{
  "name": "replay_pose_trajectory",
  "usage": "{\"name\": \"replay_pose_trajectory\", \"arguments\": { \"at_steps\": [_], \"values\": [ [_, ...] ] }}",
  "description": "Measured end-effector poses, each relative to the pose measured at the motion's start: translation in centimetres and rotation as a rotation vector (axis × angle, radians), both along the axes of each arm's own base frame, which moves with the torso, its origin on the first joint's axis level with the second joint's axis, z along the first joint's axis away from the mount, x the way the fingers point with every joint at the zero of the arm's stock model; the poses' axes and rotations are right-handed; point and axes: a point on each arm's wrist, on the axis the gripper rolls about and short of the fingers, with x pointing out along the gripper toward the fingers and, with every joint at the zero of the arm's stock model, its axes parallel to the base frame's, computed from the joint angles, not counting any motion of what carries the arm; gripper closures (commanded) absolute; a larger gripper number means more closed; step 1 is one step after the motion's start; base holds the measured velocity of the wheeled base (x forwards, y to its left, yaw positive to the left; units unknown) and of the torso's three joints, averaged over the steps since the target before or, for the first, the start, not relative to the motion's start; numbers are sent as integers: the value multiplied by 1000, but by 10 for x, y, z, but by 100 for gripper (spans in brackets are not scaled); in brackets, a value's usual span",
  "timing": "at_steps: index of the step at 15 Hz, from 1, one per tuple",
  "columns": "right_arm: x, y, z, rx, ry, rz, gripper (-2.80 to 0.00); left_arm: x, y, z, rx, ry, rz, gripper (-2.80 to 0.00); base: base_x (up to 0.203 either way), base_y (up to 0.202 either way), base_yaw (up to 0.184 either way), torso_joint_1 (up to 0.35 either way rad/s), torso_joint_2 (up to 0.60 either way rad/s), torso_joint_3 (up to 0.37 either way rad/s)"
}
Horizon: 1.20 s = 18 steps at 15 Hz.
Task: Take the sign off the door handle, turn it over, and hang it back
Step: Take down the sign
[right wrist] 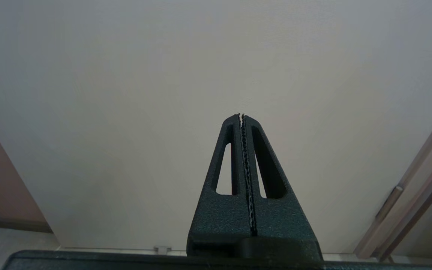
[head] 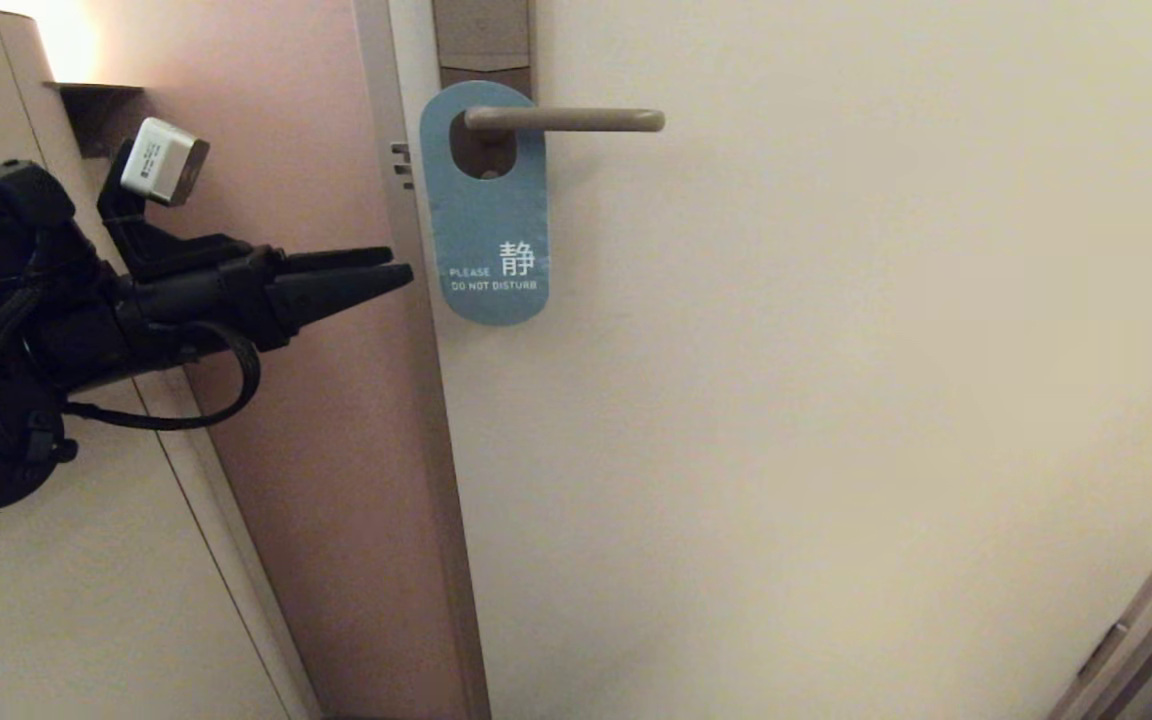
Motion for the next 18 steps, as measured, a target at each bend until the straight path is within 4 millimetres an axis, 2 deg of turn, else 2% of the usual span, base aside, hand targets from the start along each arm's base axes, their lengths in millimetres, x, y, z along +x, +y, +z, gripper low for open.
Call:
{"name": "replay_pose_trajectory", "arguments": {
  "at_steps": [13,18],
  "values": [
    [0,0,0,0,0,0,0,17,-22,-3,-4,14,-69,-280,0,0,0,0,0,0],
    [0,0,0,0,0,0,0,21,-24,-1,-4,19,-124,-280,0,0,0,0,0,0]
  ]
}}
